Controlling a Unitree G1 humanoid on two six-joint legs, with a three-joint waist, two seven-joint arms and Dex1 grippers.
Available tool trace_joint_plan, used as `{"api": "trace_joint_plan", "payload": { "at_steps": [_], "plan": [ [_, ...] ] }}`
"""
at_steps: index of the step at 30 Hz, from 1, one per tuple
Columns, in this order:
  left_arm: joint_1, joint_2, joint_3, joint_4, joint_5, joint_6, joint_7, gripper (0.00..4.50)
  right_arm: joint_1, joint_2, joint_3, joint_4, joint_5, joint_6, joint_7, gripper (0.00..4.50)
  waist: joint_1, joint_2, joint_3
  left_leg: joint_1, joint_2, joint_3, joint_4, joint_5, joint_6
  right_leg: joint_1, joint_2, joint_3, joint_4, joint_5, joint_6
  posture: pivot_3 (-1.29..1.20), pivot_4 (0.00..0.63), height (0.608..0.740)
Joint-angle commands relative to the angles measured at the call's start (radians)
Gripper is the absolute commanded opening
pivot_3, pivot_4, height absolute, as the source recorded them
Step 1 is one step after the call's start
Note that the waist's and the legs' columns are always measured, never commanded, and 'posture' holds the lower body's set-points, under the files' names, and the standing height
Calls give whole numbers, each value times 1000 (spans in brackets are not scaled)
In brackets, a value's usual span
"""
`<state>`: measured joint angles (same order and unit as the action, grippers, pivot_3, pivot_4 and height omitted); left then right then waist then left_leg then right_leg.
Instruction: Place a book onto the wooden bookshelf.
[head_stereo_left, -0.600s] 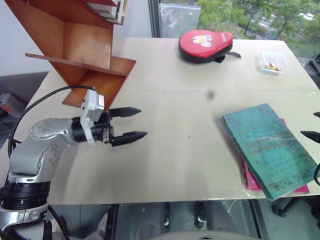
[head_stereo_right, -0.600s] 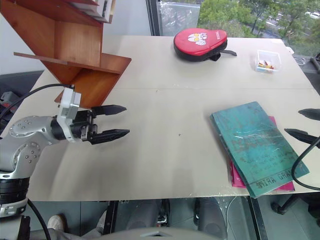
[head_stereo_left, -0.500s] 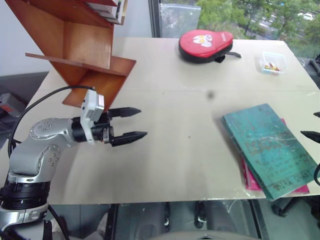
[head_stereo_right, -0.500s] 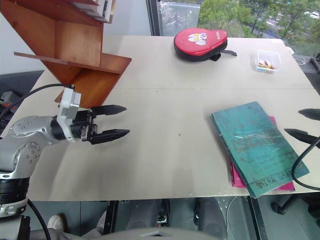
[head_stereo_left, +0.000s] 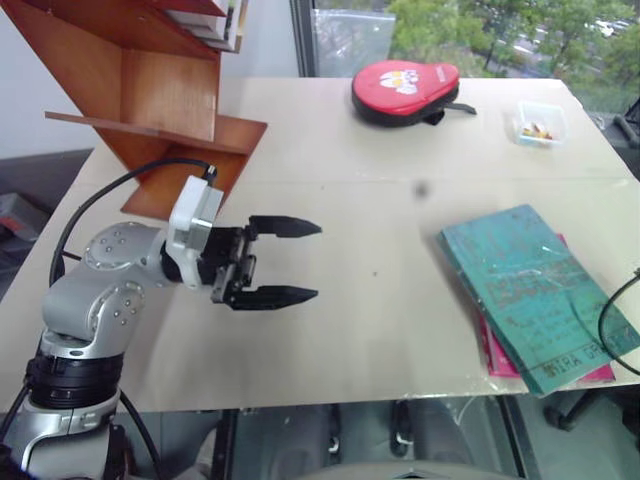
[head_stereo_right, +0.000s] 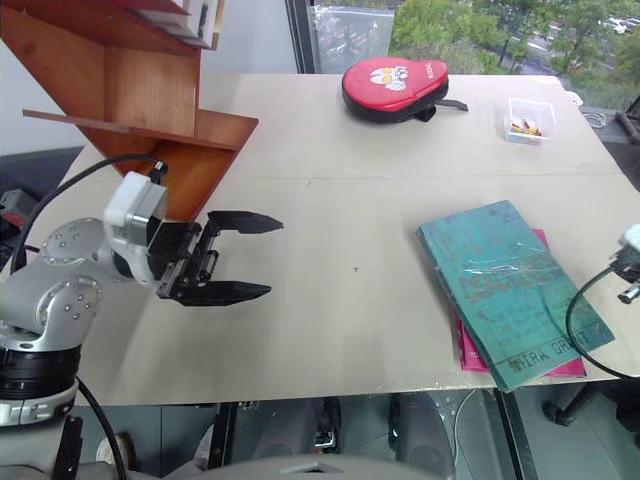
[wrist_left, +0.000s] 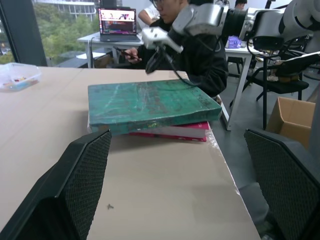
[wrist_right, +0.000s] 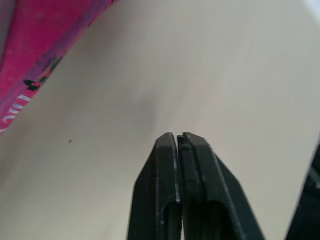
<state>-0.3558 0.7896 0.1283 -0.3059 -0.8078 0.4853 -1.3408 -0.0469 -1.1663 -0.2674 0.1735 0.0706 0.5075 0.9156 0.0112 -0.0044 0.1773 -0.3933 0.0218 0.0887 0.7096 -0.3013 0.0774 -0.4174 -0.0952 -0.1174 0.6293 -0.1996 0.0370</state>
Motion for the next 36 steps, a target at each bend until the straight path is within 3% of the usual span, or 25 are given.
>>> {"api": "trace_joint_plan", "payload": {
  "at_steps": [1,8,19,25,28,31,34,36],
  "plan": [
    [7,-1,11,-42,-9,-11,7,4500,4,26,26,-30,50,70,56,52,4,0,0,0,0,0,0,0,0,0,0,0,0,0,0,0,150,740],
    [64,18,40,-59,-20,-9,4,4500,47,45,-4,-241,237,303,164,52,1,2,0,-1,0,-1,0,0,0,0,-1,-1,-1,0,0,0,150,740],
    [117,30,56,-74,-37,4,1,4500,-87,179,70,-417,395,583,48,52,2,2,0,-2,0,-2,0,0,0,0,0,-1,-1,2,-3,0,150,740],
    [142,43,60,-78,-41,13,2,4500,-189,269,130,-444,417,597,-20,52,2,2,1,-2,0,-2,0,0,0,-1,0,-2,-1,1,-2,0,150,740],
    [165,52,66,-83,-40,27,21,4500,-133,216,86,-481,390,520,-18,52,6,2,1,-3,-1,-3,0,0,0,-1,-1,-2,-1,2,-3,0,150,740],
    [200,36,65,-108,-56,77,94,4500,8,156,-78,-550,371,415,24,52,14,2,1,-6,-2,-5,-1,0,0,-2,-2,-4,-3,2,-3,0,150,740],
    [227,22,67,-110,-96,143,152,4500,136,161,-241,-660,398,378,75,687,15,2,1,-4,-3,-5,-3,0,0,-1,-3,-4,-3,2,-3,0,150,740],
    [235,11,67,-105,-121,187,196,4500,208,198,-336,-759,435,358,89,1725,14,2,0,-3,-2,-5,-3,0,0,-1,-2,-4,-3,0,1,0,150,740]
  ]
}}
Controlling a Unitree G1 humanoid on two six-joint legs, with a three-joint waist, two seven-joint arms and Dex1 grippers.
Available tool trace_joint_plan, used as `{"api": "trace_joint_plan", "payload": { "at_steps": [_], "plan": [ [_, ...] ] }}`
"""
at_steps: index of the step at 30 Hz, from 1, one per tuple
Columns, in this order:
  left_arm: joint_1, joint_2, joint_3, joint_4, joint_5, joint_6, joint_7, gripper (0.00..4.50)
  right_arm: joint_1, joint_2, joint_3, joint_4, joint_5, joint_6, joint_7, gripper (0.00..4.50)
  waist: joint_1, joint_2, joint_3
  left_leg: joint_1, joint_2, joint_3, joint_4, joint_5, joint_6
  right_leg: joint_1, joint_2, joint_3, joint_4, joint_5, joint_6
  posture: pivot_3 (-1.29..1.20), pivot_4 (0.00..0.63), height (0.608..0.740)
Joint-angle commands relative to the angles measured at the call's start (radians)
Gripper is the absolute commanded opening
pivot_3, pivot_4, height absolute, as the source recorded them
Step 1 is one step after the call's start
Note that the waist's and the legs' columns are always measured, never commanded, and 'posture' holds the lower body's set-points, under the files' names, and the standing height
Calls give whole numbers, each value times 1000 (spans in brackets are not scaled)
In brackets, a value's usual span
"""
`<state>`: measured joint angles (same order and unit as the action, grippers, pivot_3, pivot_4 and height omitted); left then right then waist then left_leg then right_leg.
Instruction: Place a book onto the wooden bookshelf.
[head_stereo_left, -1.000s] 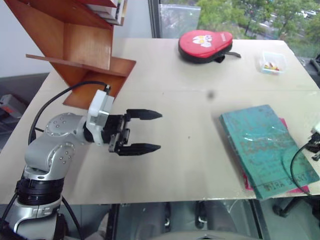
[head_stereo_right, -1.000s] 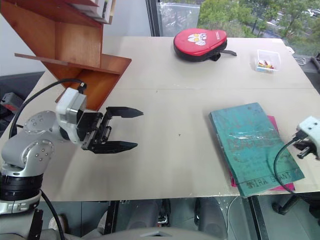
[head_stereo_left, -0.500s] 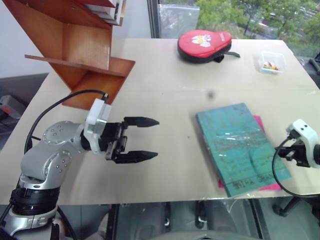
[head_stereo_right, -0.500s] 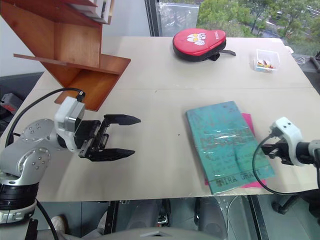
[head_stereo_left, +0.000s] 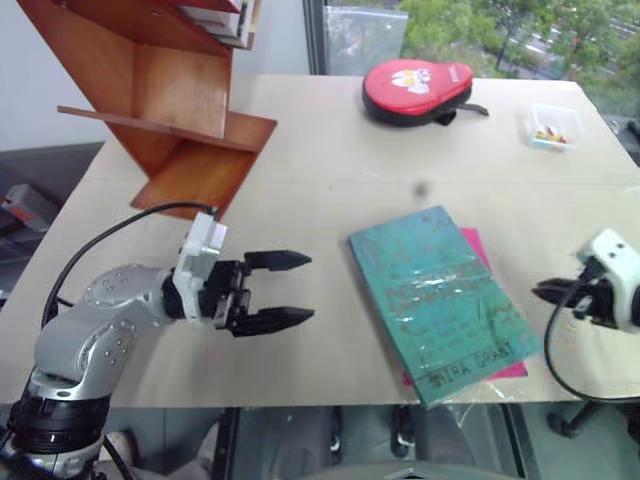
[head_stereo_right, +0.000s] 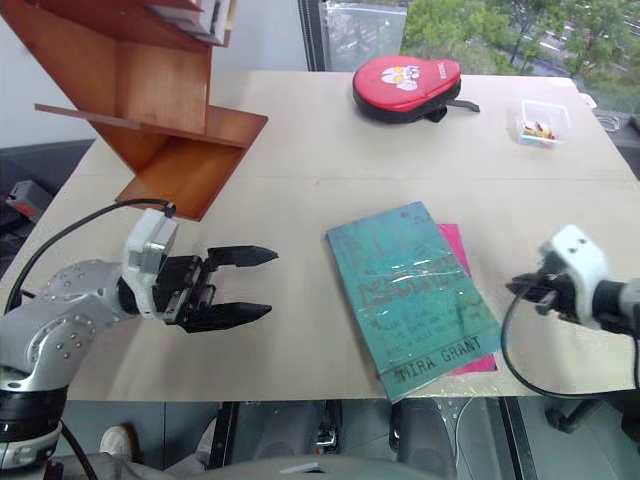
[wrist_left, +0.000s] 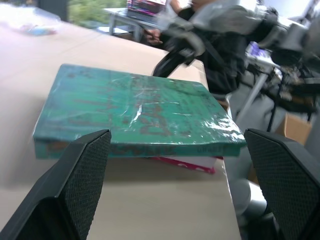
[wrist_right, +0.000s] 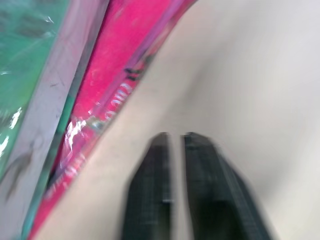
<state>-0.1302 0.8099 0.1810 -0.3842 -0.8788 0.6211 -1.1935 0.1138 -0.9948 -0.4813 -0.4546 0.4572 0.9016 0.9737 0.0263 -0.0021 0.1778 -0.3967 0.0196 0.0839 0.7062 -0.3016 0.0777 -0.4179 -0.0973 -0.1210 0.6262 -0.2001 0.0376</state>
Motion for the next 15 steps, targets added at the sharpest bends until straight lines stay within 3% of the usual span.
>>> {"api": "trace_joint_plan", "payload": {
  "at_steps": [1,3,4,7,10,15],
  "plan": [
    [8,-13,17,-21,-82,94,80,4500,66,52,-162,-176,71,-43,22,2102,-3,0,0,1,1,0,0,0,0,1,1,0,0,0,0,0,150,740],
    [-6,-31,18,-9,-129,160,144,4500,112,90,-225,-269,95,-91,35,3186,-8,0,0,2,2,0,0,0,-1,1,2,2,0,0,0,0,150,740],
    [-20,-39,13,1,-173,219,190,4500,163,111,-263,-335,112,-123,71,3505,-8,0,0,2,2,0,0,0,-1,1,1,4,1,0,1,0,150,740],
    [-70,-65,5,41,-285,375,327,4500,302,155,-344,-469,171,-153,142,3505,6,0,0,2,1,-2,0,0,-1,2,0,3,1,0,1,0,150,740],
    [-141,-112,3,154,-468,550,504,4500,344,196,-345,-538,186,-234,129,3505,8,-2,-1,3,1,-3,0,0,-1,4,1,3,1,0,1,0,150,740],
    [-203,-220,-29,302,-519,687,729,4500,322,196,-265,-584,230,-258,60,3505,8,-5,-3,7,1,0,1,0,-1,6,1,6,2,0,1,0,150,740]
  ]
}}
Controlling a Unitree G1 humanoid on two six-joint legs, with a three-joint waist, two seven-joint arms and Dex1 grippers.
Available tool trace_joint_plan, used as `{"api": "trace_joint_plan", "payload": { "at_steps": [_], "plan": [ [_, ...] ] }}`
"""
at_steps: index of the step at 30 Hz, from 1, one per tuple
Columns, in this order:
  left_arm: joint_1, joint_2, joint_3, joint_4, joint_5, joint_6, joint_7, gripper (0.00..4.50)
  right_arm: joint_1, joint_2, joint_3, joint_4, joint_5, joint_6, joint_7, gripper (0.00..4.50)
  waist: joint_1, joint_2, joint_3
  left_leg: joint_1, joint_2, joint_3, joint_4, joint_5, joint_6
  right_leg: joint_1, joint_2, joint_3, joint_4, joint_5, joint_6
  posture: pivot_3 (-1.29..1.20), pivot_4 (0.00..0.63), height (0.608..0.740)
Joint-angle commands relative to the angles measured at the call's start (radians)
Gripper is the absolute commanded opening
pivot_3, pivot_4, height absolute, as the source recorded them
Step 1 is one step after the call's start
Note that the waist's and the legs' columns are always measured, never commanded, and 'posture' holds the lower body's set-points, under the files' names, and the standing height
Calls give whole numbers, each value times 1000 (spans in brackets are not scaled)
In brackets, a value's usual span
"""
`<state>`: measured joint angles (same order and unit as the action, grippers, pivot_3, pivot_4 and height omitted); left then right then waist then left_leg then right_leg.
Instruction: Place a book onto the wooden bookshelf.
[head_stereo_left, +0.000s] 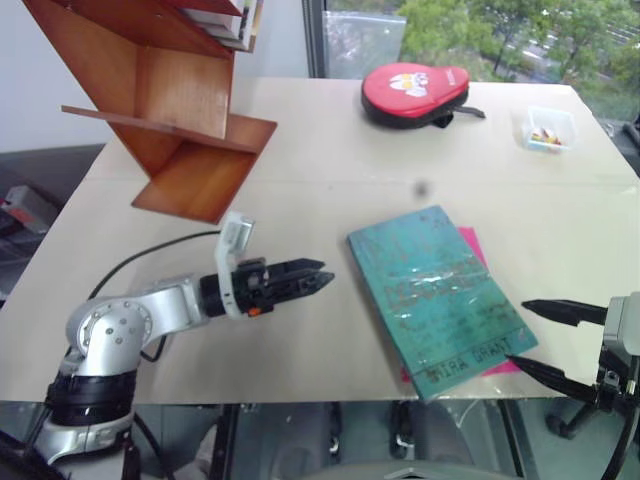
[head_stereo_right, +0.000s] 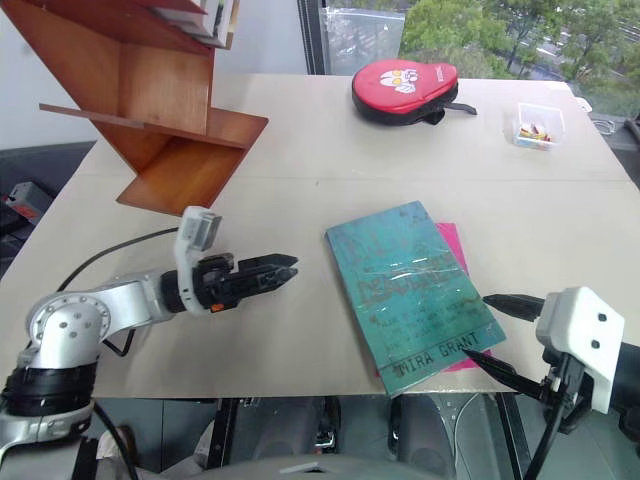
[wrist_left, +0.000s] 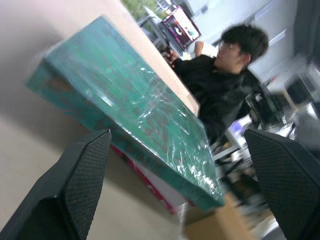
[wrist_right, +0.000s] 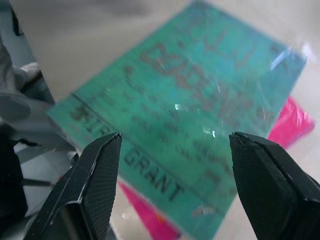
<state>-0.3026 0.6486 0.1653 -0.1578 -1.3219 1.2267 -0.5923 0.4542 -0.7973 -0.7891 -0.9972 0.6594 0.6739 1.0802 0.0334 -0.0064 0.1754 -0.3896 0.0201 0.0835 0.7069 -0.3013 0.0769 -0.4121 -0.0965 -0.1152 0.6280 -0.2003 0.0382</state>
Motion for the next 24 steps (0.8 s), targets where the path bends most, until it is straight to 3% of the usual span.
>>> {"api": "trace_joint_plan", "payload": {
  "at_steps": [1,10,17,20,24],
  "plan": [
    [-39,-90,-16,95,-102,94,159,4500,-23,-7,69,-47,29,-39,-64,3505,2,0,0,1,0,0,0,0,0,0,0,0,0,0,0,0,150,740],
    [-121,-342,-68,224,-172,144,389,4500,11,-37,150,-50,20,-147,-146,3505,6,-2,0,0,-2,1,0,0,0,0,-1,0,1,2,-3,0,150,740],
    [-102,-407,-63,247,-213,175,481,4500,72,-69,109,-50,35,-190,-177,3505,6,-2,-1,1,-1,1,0,0,0,0,-1,1,1,1,-3,0,150,740],
    [-88,-429,-47,260,-265,159,542,3611,93,-81,104,-50,43,-207,-195,3568,6,-2,-1,1,-1,1,0,0,0,0,-1,1,1,1,-3,0,150,740],
    [-88,-432,-45,269,-296,149,583,1708,123,-86,105,-50,46,-228,-214,3568,6,-2,-1,1,-1,1,0,0,0,0,-1,1,1,1,-2,0,150,740]
  ]
}}
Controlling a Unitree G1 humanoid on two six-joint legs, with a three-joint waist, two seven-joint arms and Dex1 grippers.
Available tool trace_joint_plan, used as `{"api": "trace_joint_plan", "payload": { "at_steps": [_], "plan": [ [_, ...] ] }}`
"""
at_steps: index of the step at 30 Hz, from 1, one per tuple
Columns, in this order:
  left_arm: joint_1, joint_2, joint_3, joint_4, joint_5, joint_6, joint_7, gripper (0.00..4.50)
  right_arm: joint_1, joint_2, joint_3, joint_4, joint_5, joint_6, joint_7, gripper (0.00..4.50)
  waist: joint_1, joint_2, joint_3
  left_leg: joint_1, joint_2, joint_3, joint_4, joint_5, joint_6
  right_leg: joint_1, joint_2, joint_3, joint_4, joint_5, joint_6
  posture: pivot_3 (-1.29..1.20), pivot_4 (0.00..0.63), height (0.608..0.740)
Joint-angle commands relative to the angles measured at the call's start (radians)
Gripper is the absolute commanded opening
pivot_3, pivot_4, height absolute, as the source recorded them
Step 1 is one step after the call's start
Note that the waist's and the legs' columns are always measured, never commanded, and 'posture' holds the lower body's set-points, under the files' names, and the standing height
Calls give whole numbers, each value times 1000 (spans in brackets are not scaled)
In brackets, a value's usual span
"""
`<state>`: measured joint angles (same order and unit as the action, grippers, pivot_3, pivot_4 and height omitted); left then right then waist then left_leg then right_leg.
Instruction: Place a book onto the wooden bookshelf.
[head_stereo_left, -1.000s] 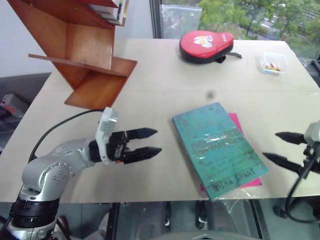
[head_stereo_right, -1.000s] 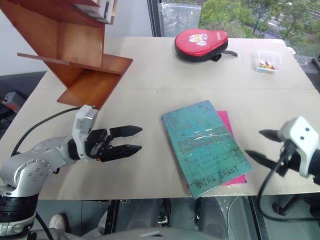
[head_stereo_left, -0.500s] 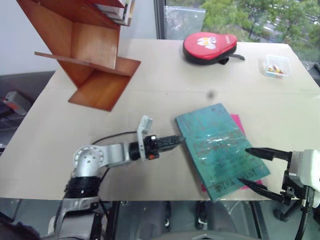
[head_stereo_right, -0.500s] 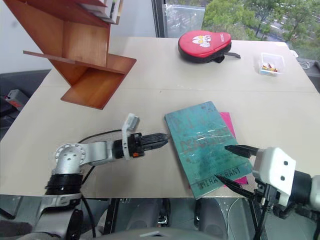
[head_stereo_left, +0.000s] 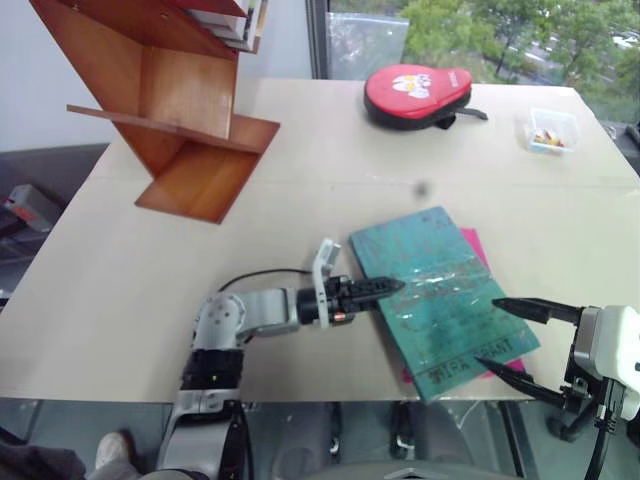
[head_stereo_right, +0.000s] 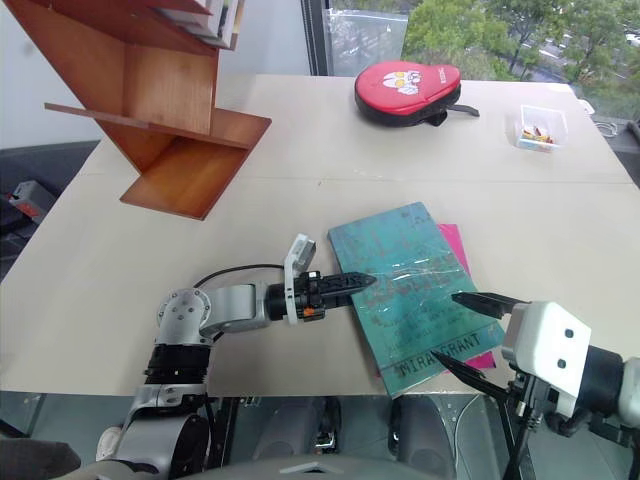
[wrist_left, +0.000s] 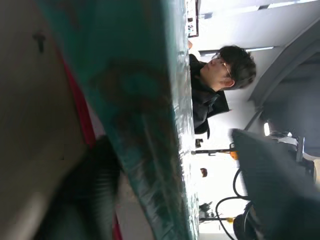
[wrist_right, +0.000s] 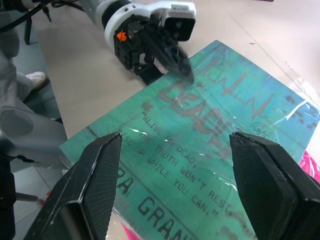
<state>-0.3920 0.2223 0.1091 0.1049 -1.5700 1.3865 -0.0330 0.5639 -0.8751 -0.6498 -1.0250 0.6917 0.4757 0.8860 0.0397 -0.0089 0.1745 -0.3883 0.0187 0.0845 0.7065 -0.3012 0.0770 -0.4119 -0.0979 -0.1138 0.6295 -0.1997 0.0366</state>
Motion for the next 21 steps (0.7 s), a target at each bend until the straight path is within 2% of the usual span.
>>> {"api": "trace_joint_plan", "payload": {
  "at_steps": [1,3,4,8,11,14,18,19,21],
  "plan": [
    [3,-4,11,6,-58,-13,31,1219,16,-9,-31,-22,11,-33,-24,3568,0,0,0,0,0,0,0,0,0,0,0,0,0,0,0,0,150,740],
    [5,2,10,2,-71,-16,37,291,21,-14,-23,-22,9,-40,-34,3568,0,0,0,0,0,0,0,0,0,0,0,0,0,0,0,0,150,740],
    [7,5,13,-5,-74,-24,41,61,19,-15,-20,-22,10,-42,-40,3568,0,0,0,0,0,1,0,0,0,0,0,1,0,0,0,0,150,740],
    [-1,45,33,-57,-115,-46,18,61,8,-16,-5,-22,9,-45,-55,3568,-1,0,0,0,0,1,0,0,0,0,0,1,0,0,0,0,150,740],
    [-28,111,67,-71,-177,-61,-17,61,-21,-10,6,-22,28,-33,-69,3568,-2,0,0,0,1,1,0,0,0,0,0,1,0,1,-3,0,150,740],
    [-116,241,121,-118,-86,-85,-188,61,-101,-14,41,6,61,-19,-88,3568,-2,-1,1,0,1,1,0,0,0,-1,1,0,1,1,-2,0,150,740],
    [-224,424,30,-264,294,-321,-544,61,-219,-23,114,57,81,-3,-111,3568,1,-1,1,-1,0,1,0,0,0,-1,1,-1,0,-1,-5,0,150,740],
    [-252,465,-24,-290,457,-482,-640,61,-251,-22,132,73,88,-1,-114,3568,1,-1,1,0,-1,2,-1,0,0,-1,1,-2,-1,0,-6,0,150,740],
    [-346,490,-82,-274,705,-765,-762,61,-320,-15,161,108,110,0,-121,3568,3,-1,0,-1,-2,2,-2,0,0,-1,0,-4,-3,0,-6,0,150,740]
  ]
}}
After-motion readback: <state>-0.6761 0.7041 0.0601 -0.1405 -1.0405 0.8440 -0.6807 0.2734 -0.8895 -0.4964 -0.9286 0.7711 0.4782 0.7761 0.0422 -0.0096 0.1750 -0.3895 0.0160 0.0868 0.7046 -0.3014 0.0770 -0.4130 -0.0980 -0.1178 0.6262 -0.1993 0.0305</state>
